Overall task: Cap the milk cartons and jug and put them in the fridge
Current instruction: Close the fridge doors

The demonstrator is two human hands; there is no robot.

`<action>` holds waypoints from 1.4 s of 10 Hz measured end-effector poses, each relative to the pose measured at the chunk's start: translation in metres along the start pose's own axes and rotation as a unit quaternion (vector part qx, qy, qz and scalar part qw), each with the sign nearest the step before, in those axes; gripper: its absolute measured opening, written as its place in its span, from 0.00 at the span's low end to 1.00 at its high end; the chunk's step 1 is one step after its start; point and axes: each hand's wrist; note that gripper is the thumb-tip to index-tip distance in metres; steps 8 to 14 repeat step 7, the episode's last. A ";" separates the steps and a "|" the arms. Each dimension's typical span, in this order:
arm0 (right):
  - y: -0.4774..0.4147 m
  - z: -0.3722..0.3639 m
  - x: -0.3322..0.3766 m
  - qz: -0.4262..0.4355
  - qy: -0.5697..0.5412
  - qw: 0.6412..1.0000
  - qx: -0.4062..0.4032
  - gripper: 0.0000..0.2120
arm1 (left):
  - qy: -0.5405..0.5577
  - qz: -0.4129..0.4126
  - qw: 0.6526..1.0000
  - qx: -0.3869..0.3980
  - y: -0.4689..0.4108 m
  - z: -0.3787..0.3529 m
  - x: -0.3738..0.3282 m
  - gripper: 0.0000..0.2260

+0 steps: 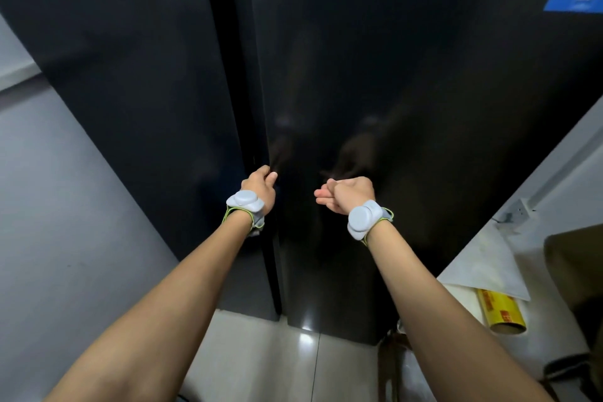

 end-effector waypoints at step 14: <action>0.013 0.005 0.000 0.006 0.007 1.000 0.009 0.06 | 0.041 -0.031 0.999 -0.003 0.026 0.016 -0.004 0.13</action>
Point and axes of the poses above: each hand's wrist, its own y-axis away from the middle knuckle, its own z-axis out of the back of the hand, x = y × z, and after that the axes turned 2 degrees about -z, right-handed
